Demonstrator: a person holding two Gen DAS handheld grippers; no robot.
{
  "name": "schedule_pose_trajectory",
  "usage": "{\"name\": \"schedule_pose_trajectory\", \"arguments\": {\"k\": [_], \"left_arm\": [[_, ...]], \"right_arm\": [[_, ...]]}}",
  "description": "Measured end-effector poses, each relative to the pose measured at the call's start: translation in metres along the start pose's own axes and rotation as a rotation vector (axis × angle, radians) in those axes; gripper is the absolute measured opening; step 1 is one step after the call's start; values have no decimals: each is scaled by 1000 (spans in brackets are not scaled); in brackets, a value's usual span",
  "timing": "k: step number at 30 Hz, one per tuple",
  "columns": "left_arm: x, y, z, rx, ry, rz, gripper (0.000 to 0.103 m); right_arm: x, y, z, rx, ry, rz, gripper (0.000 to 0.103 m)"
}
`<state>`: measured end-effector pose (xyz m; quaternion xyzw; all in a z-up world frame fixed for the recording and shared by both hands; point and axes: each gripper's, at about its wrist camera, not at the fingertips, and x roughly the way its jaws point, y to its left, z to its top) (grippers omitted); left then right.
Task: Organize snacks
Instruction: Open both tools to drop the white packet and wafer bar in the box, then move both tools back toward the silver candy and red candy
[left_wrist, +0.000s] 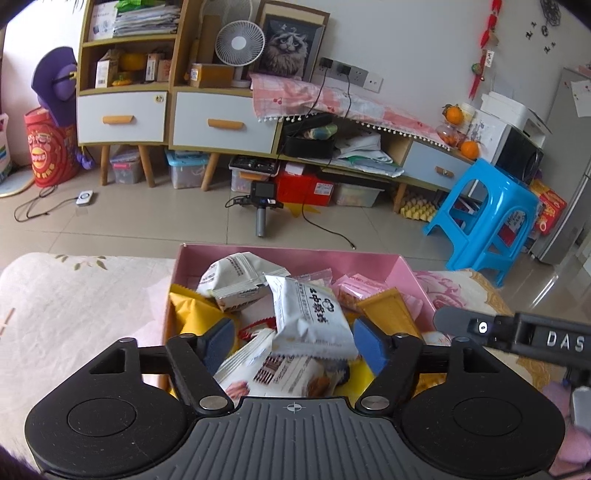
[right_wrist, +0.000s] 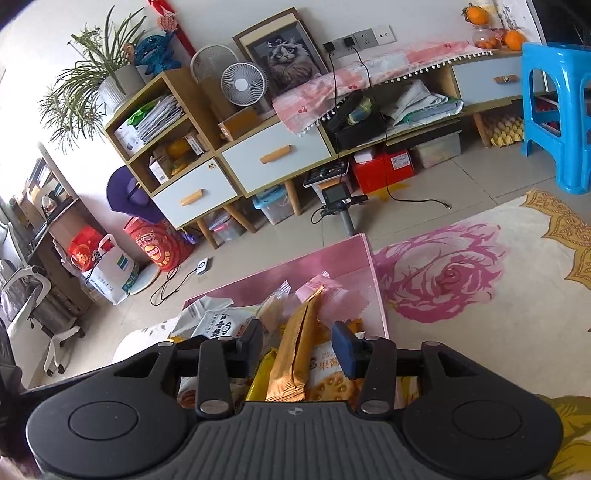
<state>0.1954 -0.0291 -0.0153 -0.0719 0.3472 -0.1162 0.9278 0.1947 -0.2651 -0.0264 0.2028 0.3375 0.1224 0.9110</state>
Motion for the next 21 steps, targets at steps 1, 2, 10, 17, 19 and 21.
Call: {"name": "schedule_pose_trajectory", "arguments": {"k": [1, 2, 10, 17, 19, 21], "left_arm": [[-5, 0, -1, 6, -2, 0, 76], [-9, 1, -1, 13, -3, -1, 77], [-43, 0, -12, 44, -4, 27, 83], [-70, 2, -31, 28, 24, 30, 87], [-76, 2, -35, 30, 32, 34, 91], [-83, 2, -42, 31, 39, 29, 94]], "right_arm": [[-3, 2, 0, -8, -3, -1, 38], [-6, 4, -1, -13, -5, -2, 38], [-34, 24, -6, -106, -12, -20, 56], [-58, 43, -15, -198, -14, -42, 76], [-65, 46, -19, -223, -16, -49, 81], [-70, 49, -23, -241, -18, -51, 84]]}}
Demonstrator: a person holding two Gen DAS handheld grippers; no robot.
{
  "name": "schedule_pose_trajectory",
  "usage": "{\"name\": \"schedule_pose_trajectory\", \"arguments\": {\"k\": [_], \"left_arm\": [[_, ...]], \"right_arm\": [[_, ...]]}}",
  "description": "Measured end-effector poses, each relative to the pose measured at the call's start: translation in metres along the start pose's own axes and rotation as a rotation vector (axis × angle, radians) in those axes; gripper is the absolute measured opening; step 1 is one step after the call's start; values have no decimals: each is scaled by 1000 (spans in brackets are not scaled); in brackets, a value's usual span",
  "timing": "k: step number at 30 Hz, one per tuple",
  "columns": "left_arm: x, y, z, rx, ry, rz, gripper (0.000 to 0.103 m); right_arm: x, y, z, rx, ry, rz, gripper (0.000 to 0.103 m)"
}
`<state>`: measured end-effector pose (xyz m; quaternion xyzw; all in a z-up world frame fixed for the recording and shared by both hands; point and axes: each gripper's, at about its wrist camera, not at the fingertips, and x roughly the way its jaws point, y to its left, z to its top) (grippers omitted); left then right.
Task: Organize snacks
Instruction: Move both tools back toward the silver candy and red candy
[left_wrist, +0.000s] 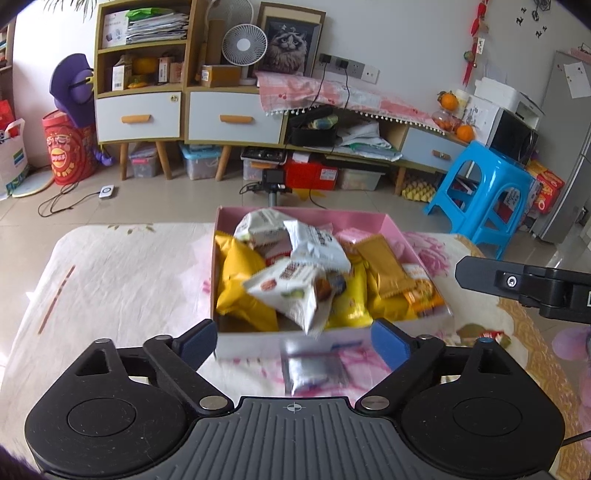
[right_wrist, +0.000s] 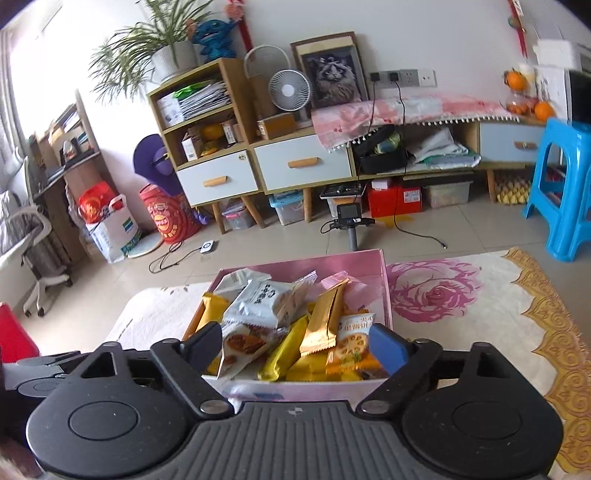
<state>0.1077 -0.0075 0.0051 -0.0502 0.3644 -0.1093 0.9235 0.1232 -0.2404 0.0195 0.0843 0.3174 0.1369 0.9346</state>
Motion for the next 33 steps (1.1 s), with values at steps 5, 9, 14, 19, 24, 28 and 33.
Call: {"name": "schedule_pose_trajectory", "arguments": {"k": [5, 9, 14, 19, 24, 28, 33], "left_arm": [[-8, 2, -19, 0, 33, -11, 99], [-12, 3, -33, 22, 45, -10, 100], [-14, 4, -51, 79, 57, 13, 100], [-12, 14, -66, 81, 90, 39, 100], [-11, 22, -75, 84, 112, 59, 100], [-10, 24, -80, 93, 113, 73, 100], [-7, 20, -89, 120, 107, 64, 100]], "right_arm": [[-11, 4, -16, -7, -8, 6, 91], [-12, 8, -27, -36, 2, 4, 94], [-15, 16, -45, -108, 29, 10, 94], [-21, 18, -64, -193, 51, -16, 94], [-25, 11, -84, -279, 78, -67, 94], [-28, 0, -96, -313, 109, -103, 94], [-31, -19, -109, -343, 128, -157, 94]]}}
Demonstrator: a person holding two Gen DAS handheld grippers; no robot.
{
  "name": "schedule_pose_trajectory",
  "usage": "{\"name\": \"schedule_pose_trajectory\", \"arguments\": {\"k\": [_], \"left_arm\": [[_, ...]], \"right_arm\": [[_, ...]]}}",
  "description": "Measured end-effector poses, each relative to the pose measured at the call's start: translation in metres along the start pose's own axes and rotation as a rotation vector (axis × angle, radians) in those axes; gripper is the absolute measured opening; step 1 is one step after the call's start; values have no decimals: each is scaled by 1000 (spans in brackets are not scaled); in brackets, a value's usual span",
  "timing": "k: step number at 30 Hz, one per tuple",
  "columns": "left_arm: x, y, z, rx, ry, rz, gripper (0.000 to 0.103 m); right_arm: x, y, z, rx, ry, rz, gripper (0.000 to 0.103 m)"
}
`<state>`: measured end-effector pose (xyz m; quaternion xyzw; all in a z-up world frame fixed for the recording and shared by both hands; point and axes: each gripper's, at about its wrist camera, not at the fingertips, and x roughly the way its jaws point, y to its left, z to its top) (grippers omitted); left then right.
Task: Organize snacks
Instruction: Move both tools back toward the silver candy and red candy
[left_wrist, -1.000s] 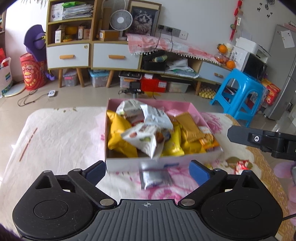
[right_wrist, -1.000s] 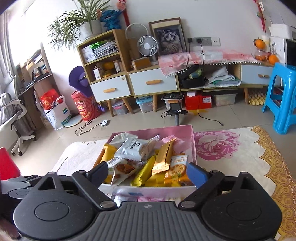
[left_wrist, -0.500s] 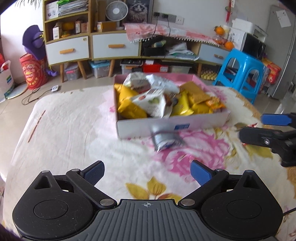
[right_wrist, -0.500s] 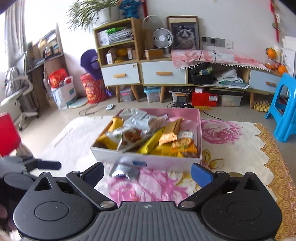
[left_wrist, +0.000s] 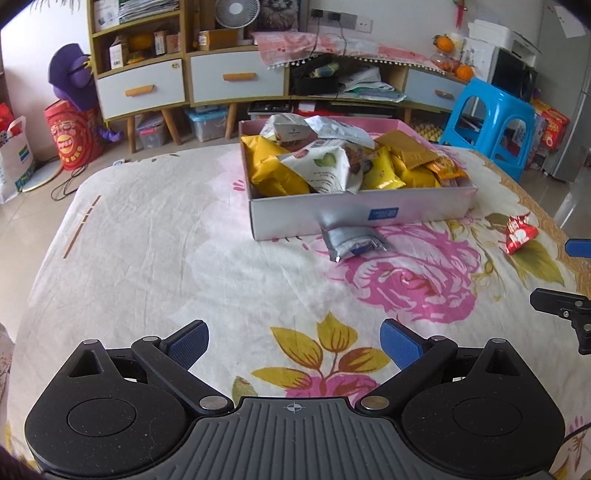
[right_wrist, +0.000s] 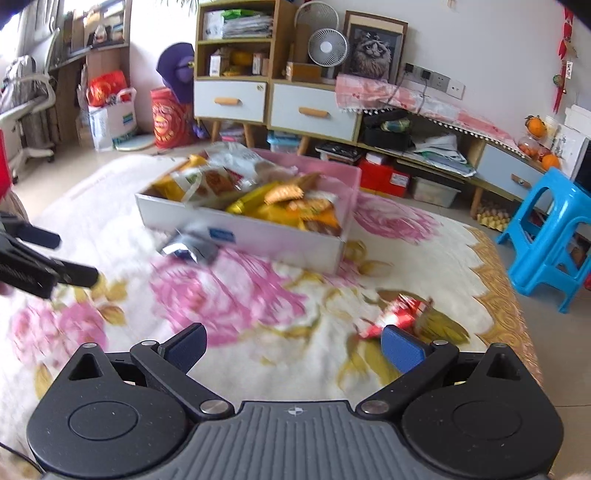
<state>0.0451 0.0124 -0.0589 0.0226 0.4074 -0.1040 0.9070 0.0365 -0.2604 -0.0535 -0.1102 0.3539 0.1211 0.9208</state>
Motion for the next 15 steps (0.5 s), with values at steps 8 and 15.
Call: {"name": "schedule_pose_trajectory", "arguments": {"k": [8, 15], "left_arm": [[23, -15, -13, 31, 36, -17, 100], [39, -38, -13, 85, -6, -23, 103]], "right_arm": [[18, -25, -31, 15, 94, -47, 95], [37, -47, -37, 152, 124, -27, 96]]}}
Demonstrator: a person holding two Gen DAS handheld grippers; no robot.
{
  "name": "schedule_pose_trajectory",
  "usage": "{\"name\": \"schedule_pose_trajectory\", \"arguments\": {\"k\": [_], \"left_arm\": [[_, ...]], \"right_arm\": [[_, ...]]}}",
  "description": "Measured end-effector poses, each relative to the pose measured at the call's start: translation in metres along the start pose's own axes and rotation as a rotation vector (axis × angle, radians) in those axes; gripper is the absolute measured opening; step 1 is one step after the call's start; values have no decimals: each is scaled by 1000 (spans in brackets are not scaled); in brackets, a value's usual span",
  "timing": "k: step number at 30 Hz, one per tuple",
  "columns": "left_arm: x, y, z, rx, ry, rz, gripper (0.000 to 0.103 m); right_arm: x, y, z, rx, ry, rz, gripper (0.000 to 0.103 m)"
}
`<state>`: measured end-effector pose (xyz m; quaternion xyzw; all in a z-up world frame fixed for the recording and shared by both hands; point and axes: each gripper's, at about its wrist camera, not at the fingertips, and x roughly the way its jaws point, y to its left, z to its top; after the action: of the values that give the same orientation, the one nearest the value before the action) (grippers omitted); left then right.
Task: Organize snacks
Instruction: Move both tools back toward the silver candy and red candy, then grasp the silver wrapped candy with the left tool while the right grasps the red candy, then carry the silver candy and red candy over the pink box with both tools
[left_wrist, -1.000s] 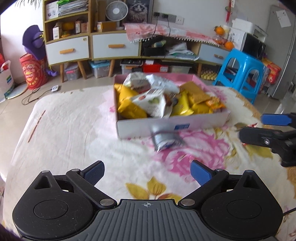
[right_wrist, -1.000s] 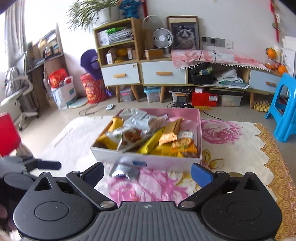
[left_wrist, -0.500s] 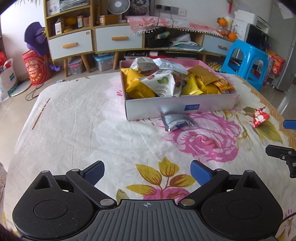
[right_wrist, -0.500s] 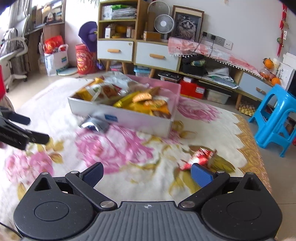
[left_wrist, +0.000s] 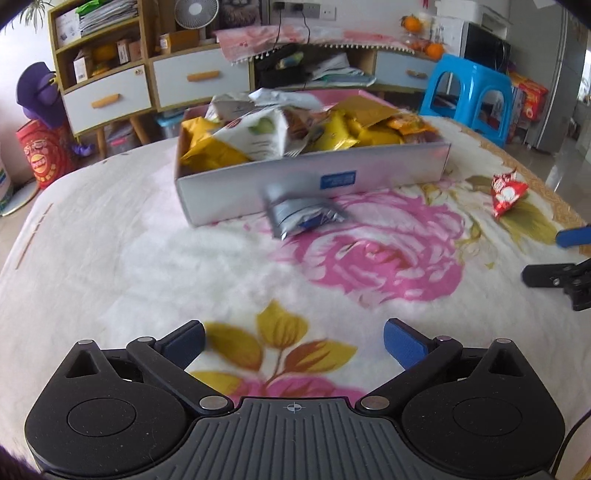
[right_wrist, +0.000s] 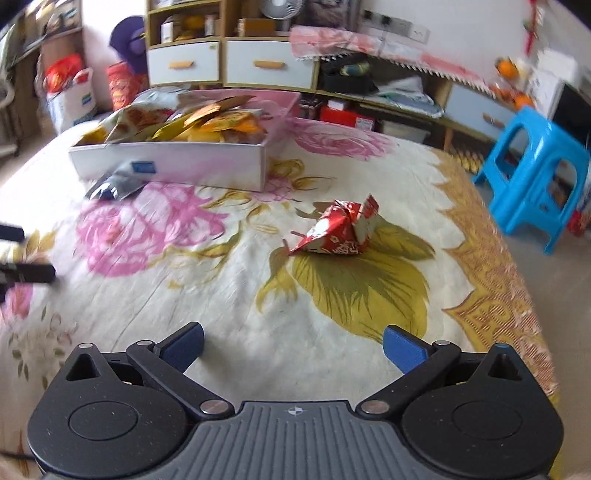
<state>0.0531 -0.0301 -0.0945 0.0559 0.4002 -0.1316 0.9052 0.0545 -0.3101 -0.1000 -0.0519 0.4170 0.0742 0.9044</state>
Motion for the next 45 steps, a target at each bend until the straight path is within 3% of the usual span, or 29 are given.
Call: {"name": "schedule_pose_trajectory", "arguments": {"k": [8, 22, 24, 29, 32, 38, 42, 45], "left_arm": [[20, -7, 15, -53, -70, 52, 103], [45, -6, 41, -142, -111, 123, 101], [44, -7, 42, -139, -115, 126, 98], [41, -10, 45, -118, -118, 119, 75], [39, -12, 46, -110, -118, 112, 62], [36, -16, 47, -100, -108, 100, 45], [34, -16, 47, -101, -97, 90, 42], [32, -17, 47, -106, -87, 78, 39]], "right_arm": [[19, -8, 10, 42, -60, 28, 96], [44, -14, 37, 104, -87, -32, 96], [47, -15, 40, 114, -84, -43, 96], [51, -16, 46, 112, -80, -66, 91], [49, -16, 48, 119, -82, -69, 81], [43, -12, 49, 104, -93, -67, 54], [41, -11, 50, 92, -101, -62, 30], [40, -8, 51, 84, -98, -65, 29]]}}
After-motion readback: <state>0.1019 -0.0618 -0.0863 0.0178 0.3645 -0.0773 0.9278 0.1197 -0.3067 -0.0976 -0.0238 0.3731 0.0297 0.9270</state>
